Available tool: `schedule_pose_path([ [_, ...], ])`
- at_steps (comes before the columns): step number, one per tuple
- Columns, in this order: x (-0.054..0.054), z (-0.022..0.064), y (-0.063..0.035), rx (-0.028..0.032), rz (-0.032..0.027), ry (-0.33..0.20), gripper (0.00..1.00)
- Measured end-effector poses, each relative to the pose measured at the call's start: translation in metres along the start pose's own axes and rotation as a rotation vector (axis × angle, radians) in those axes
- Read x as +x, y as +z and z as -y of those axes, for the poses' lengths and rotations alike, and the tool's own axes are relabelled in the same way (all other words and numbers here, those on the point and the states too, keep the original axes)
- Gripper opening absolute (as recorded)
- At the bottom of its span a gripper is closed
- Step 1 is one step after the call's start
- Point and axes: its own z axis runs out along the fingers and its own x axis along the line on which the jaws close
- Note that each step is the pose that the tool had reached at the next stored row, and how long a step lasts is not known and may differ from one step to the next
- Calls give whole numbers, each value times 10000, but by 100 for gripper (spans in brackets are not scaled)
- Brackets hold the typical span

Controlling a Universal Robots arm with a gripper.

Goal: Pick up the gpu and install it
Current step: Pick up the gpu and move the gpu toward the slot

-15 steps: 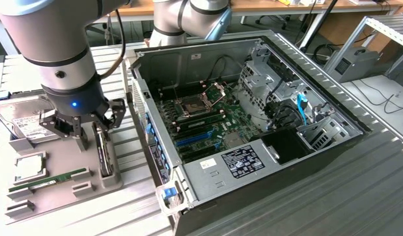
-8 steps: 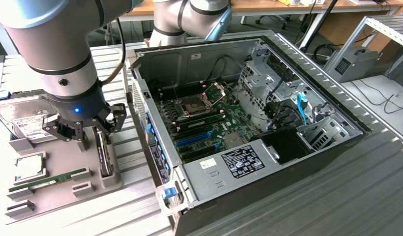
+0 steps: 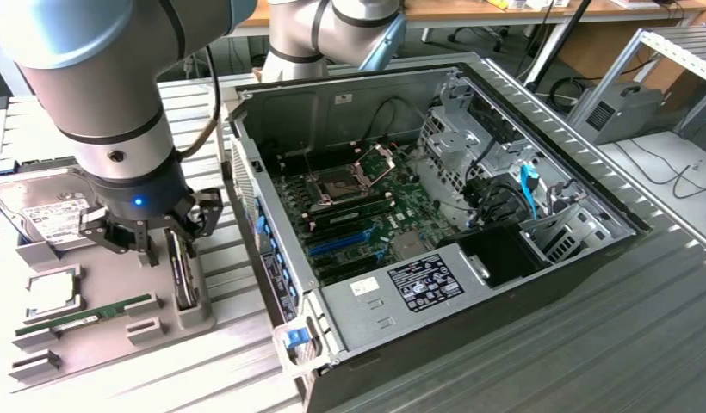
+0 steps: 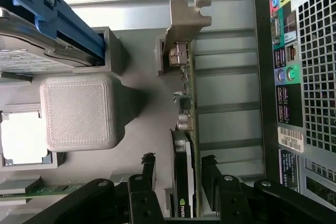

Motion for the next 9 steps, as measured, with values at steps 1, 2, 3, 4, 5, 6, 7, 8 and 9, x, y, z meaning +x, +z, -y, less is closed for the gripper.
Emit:
schedule_pose_path([
  [1,0,0,0,0,-1,0,48],
  [2,-8,-1,2,1,2,0,48],
  [3,-18,-2,2,2,2,0,48],
  [4,-27,-2,3,2,2,-1,48],
  [5,-29,0,2,3,1,1,48],
  [6,-30,5,1,4,-1,0,48],
  [7,-31,10,2,3,1,-1,48],
  [8,-31,17,1,3,1,-1,48],
  [9,-32,27,1,1,1,0,48],
])
